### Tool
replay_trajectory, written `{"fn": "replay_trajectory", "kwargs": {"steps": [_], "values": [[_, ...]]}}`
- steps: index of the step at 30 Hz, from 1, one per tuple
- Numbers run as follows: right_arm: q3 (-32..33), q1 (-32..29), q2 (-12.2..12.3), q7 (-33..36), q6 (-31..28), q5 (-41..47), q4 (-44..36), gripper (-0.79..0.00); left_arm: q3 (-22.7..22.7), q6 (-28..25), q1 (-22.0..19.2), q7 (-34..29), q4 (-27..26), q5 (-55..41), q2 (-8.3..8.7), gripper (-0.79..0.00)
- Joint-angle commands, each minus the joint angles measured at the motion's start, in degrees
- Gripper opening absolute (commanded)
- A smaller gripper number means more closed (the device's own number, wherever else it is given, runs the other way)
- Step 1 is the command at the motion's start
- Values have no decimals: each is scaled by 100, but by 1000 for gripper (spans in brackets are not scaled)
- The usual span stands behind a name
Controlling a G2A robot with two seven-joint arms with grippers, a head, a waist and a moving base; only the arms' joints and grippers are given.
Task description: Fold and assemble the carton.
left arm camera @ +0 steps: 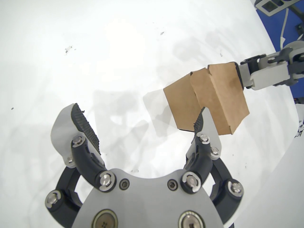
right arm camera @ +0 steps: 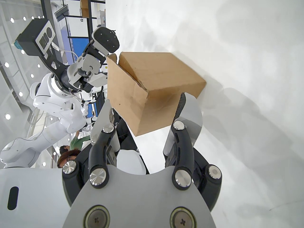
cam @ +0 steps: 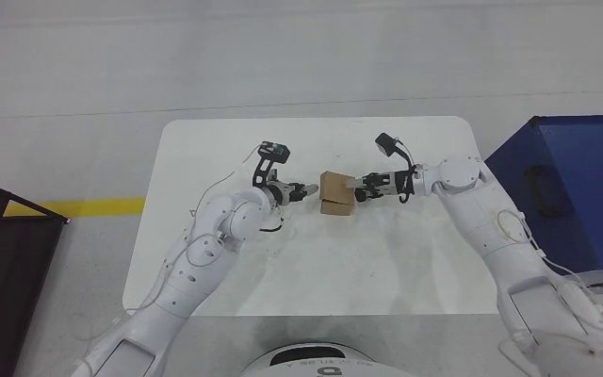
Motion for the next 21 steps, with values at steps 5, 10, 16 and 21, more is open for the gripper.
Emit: {"fn": "replay_trajectory", "kwargs": {"steps": [5, 10, 16, 21], "values": [[166, -306, 102, -29, 251, -59, -489, -308, 87, -86, -104, -60, 114, -70, -37, 0], [210, -447, 144, -72, 397, -131, -761, -292, 150, -111, -227, -76, 259, -114, -74, 0], [194, -485, 161, -47, 518, -175, -878, -296, 169, -148, -249, -62, 263, -156, -94, 0], [140, -433, 152, -4, 519, -159, -833, -317, 161, -185, -239, -45, 249, -168, -101, 0]]}}
